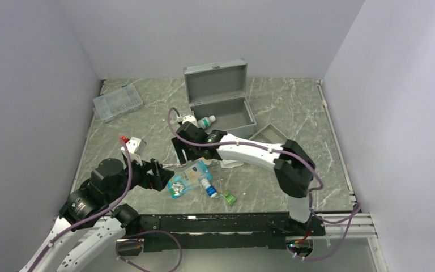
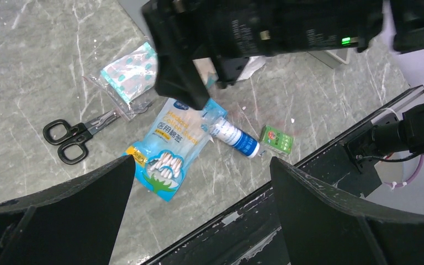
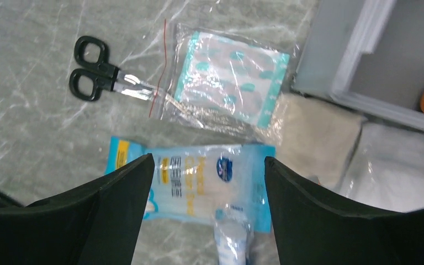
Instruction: Organize the medicine kit
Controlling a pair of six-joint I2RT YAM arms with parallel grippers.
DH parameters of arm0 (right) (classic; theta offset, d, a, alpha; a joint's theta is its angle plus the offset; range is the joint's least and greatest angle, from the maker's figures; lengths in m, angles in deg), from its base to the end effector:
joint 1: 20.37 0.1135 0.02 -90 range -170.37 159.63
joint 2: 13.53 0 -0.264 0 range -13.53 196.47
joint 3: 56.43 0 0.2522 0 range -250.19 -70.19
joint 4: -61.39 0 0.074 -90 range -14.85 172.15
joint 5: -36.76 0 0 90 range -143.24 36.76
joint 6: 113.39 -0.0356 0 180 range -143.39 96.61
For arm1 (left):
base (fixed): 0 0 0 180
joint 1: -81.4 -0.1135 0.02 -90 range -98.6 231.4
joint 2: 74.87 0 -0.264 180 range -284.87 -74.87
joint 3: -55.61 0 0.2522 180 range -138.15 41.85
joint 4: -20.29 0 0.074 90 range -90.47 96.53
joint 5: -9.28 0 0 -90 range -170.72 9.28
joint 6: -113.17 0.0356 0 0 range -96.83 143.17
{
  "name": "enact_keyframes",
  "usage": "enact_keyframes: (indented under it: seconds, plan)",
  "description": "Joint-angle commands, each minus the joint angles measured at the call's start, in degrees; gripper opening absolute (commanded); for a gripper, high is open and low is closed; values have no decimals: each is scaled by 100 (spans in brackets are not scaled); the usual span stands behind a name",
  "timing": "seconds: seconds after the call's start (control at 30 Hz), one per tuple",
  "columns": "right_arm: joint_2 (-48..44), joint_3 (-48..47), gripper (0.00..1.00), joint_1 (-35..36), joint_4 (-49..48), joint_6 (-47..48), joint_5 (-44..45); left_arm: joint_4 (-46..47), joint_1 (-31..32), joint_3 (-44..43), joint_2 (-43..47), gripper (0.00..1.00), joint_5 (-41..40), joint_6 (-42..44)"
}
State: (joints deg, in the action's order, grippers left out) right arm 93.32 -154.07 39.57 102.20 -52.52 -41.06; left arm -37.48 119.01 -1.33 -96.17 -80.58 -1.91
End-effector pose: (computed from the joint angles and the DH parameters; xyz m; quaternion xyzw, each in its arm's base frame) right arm 0.2146 0.3557 0.2424 -0.2133 0.9105 0.1673 0.3122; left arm 0.0637 -0.0492 0.3151 0.0912 0.8246 -0.2913 0.4762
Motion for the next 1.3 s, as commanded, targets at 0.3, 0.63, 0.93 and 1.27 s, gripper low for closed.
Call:
enact_keyframes:
  seconds: [0.3, 0.63, 0.93, 1.27]
  plan:
    - [1419, -1297, 68, -128, 134, -137, 273, 252, 28, 11, 357, 99, 3, 34]
    - [2006, -1673, 51, -210, 291, -153, 348, 252, 19, 11, 344, 99, -4, 31]
    - [2220, -1695, 23, -229, 354, -163, 223, 252, 27, 11, 337, 99, 1, 46]
    - [1974, -1774, 0, -212, 351, -137, 115, 253, 23, 11, 325, 99, 3, 43]
